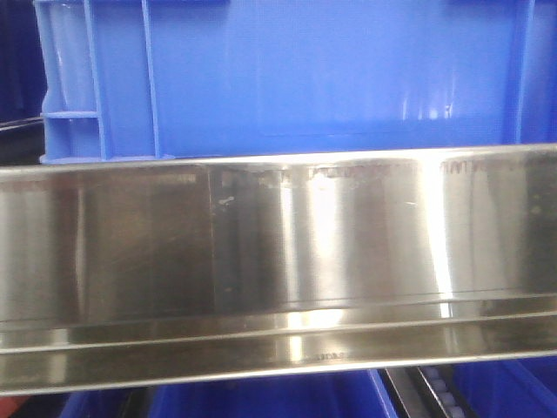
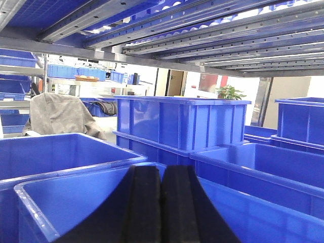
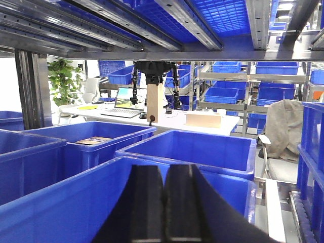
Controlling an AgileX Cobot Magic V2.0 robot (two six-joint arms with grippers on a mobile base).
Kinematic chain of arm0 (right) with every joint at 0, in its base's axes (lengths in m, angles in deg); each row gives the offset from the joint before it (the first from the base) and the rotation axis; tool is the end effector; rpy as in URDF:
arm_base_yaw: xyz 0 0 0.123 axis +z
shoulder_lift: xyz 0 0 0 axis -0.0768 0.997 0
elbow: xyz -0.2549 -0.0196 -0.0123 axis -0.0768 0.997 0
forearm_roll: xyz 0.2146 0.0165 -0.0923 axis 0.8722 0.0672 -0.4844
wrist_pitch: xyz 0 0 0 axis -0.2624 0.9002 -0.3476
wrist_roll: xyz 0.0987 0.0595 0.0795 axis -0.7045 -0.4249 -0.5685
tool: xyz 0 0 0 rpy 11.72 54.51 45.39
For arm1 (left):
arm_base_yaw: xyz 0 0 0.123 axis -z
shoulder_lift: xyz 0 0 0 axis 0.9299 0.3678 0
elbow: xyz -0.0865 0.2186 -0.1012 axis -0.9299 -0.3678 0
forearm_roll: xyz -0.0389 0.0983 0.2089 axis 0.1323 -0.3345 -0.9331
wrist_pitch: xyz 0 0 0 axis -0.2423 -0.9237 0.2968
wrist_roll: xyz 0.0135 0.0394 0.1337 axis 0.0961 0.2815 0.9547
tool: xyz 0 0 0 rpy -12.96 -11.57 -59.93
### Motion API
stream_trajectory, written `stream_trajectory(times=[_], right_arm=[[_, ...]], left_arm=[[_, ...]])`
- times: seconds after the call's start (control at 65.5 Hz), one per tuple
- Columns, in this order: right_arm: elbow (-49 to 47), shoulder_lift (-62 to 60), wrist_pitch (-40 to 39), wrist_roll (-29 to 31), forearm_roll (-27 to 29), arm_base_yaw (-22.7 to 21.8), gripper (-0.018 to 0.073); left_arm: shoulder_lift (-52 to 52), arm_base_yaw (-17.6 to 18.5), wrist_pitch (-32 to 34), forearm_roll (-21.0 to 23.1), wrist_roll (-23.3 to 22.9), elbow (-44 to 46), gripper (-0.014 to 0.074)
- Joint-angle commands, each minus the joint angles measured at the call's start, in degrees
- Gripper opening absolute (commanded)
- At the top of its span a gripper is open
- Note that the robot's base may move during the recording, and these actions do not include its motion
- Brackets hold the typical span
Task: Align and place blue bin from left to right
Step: 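Open both grippers and withdraw them from the placed blue bin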
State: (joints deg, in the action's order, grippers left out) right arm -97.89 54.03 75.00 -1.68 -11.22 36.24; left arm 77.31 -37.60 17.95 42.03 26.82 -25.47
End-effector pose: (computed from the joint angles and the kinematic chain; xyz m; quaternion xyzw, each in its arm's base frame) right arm 0.1553 0.1213 0.4281 -0.1986 0.6152 0.2481 0.7215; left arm 0.1819 -0.1116 0.4175 0.1412 0.6091 -0.2519 0.7387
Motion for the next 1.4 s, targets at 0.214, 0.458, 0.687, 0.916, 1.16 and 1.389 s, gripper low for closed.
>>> stream_trajectory(times=[0.214, 0.458, 0.687, 0.916, 1.16, 1.389], right_arm=[[-0.08, -0.14, -1.15, 0.57, -0.71, -0.03, -0.0079], [-0.08, -0.14, -1.01, 0.57, -0.71, -0.03, -0.0079], [-0.08, -0.14, -1.01, 0.57, -0.71, -0.03, -0.0079], [-0.08, -0.14, -1.01, 0.57, -0.71, -0.03, -0.0079], [-0.08, -0.14, -1.01, 0.57, -0.71, -0.03, -0.0079], [-0.08, -0.14, -1.16, 0.57, -0.71, -0.03, -0.0079]], left_arm=[[-0.3, 0.17, 1.03, -0.2, 0.08, -0.05, -0.0111], [-0.3, 0.17, 1.03, -0.2, 0.08, -0.05, -0.0111], [-0.3, 0.17, 1.03, -0.2, 0.08, -0.05, -0.0111], [-0.3, 0.17, 1.03, -0.2, 0.08, -0.05, -0.0111], [-0.3, 0.17, 1.03, -0.2, 0.08, -0.05, -0.0111], [-0.3, 0.17, 1.03, -0.2, 0.08, -0.05, -0.0111]])
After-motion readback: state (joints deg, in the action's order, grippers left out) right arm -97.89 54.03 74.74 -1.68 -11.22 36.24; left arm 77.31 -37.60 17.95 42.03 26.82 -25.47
